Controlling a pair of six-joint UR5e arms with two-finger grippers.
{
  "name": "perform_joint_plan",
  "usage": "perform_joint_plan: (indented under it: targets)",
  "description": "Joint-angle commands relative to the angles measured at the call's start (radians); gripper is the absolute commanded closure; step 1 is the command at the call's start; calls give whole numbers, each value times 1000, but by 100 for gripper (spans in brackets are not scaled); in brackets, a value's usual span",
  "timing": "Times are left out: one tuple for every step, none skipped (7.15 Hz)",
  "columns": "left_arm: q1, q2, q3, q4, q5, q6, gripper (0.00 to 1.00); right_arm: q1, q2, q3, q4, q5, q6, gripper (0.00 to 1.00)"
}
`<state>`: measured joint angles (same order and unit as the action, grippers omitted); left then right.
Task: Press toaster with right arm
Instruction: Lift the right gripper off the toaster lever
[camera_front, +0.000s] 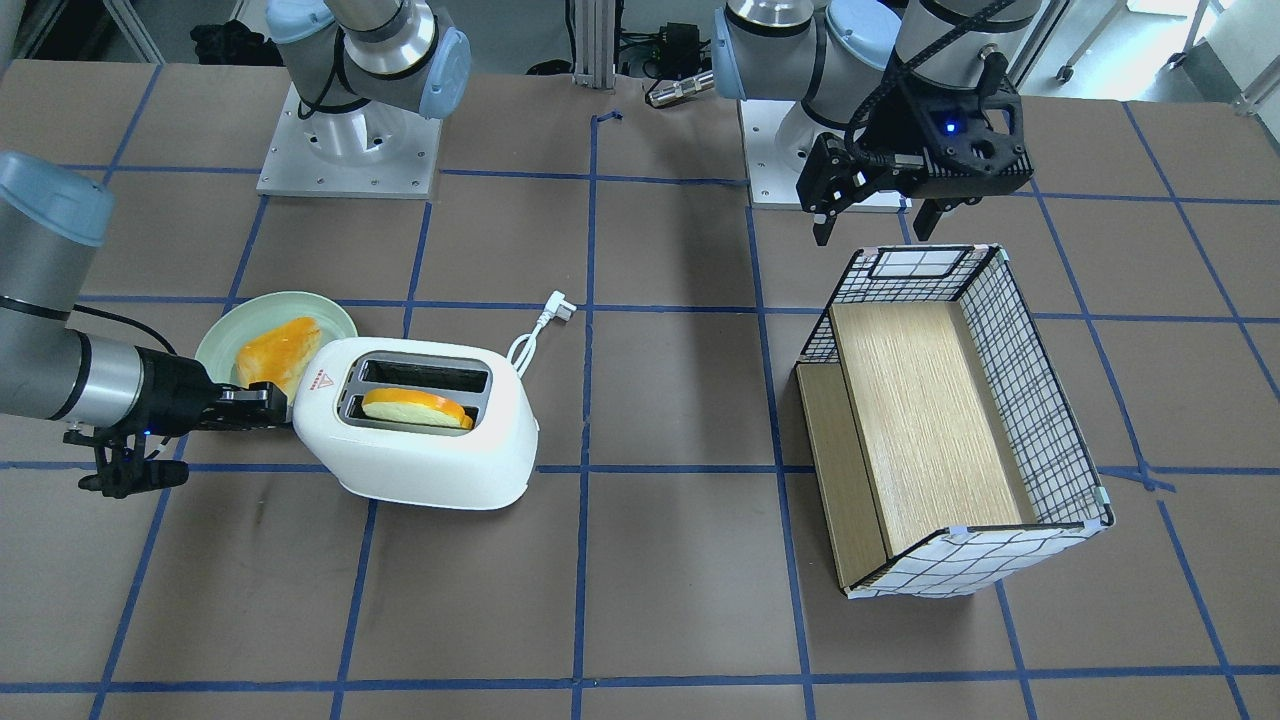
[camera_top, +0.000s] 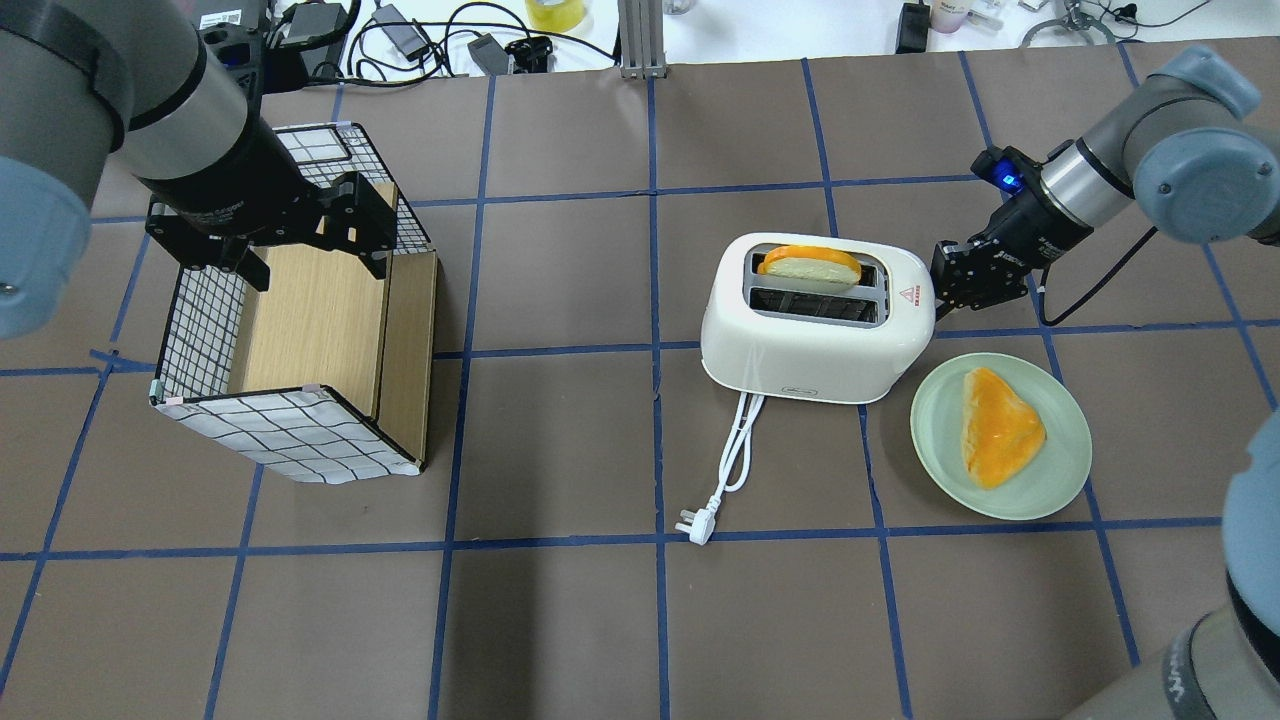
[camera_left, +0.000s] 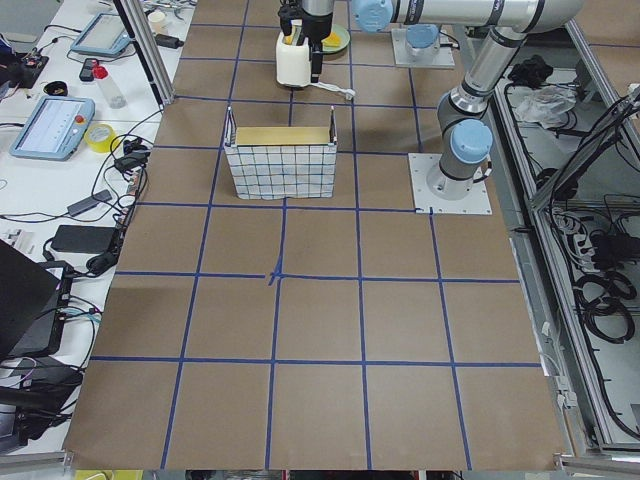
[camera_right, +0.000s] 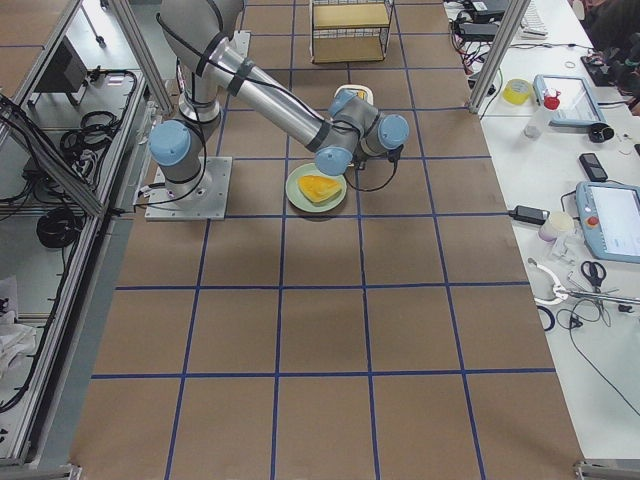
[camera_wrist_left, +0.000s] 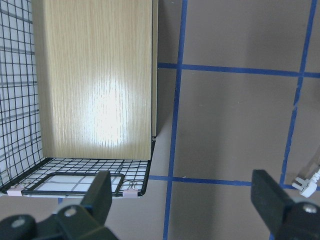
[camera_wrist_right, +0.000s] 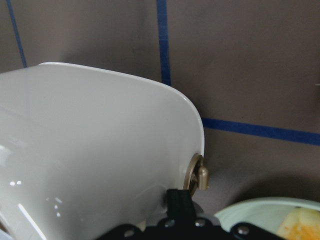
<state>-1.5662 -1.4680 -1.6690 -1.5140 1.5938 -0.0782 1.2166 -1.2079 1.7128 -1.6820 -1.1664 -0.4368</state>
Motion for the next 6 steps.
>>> perform_joint_plan:
  targets:
    - [0,-2,0,0,0,0,0,0,-30,-44,13,-38,26,98]
    - [0,0,0,0,0,0,0,1,-50,-44,15,-53,30,98]
    - [0,0,0,0,-1,0,0,4,-82,-45,15,-77,59,94]
    - [0,0,0,0,0,0,0,6,-122,-47,18,-82,93,90]
    - [0,0,0,0,0,0,0,9,-152,-48,18,-122,125,87]
    - [0,0,0,0,0,0,0,12,-180,-62,19,-156,136,86]
